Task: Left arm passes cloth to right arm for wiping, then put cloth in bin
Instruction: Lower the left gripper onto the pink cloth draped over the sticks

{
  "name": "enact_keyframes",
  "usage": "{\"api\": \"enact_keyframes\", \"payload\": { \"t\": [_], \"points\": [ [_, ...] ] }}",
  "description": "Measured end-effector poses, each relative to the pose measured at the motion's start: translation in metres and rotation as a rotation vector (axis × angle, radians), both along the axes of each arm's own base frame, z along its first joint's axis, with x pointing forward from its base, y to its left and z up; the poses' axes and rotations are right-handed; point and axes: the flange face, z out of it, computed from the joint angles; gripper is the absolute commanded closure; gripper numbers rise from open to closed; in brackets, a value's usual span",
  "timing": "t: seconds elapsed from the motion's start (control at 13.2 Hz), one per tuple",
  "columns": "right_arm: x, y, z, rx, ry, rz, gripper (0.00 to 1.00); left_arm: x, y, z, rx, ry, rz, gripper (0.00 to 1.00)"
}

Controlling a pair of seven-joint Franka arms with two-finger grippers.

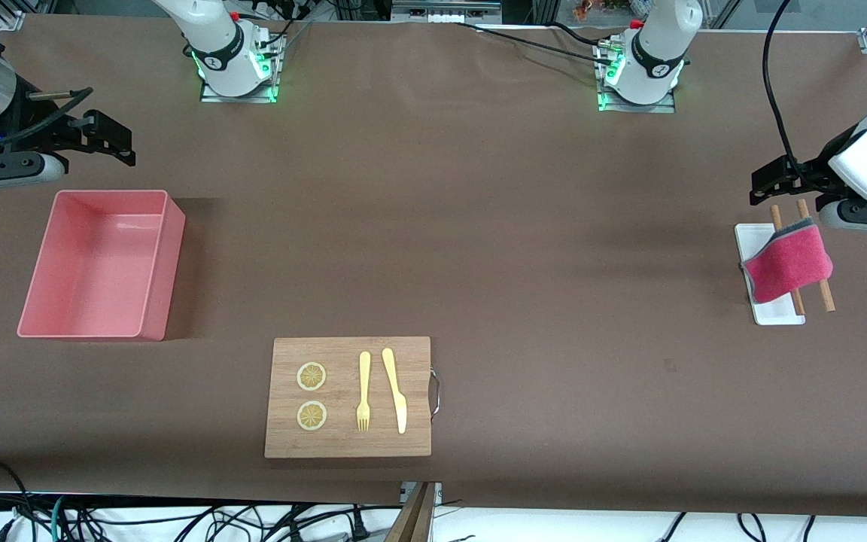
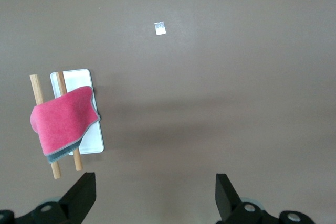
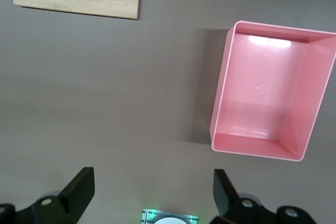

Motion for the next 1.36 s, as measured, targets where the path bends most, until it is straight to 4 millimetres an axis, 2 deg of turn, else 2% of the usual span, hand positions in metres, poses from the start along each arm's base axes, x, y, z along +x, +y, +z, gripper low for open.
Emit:
{"api": "enact_keyframes", "payload": {
  "t": [0.23, 0.53, 0.83, 1.06, 1.36],
  "points": [
    [0.000, 0.000, 0.000, 0.000, 0.000, 0.000, 0.00, 0.000, 0.013, -0.003, 0.000, 0.007, 0.023, 0.00],
    [0.000, 0.000, 0.000, 0.000, 0.001, 0.000, 0.00, 0.006, 0.034, -0.018, 0.000, 0.034, 0.059, 0.00],
    [0.000, 0.000, 0.000, 0.000, 0.001, 0.000, 0.00, 0.011, 0.073, -0.038, -0.010, 0.067, 0.070, 0.00],
    [0.000, 0.000, 0.000, 0.000, 0.001, 0.000, 0.00, 0.010, 0.131, -0.060, -0.059, 0.099, -0.098, 0.00],
    [0.000, 0.000, 0.000, 0.000, 0.001, 0.000, 0.00, -0.003, 0.223, -0.109, -0.210, 0.125, -0.353, 0.00]
  ]
}}
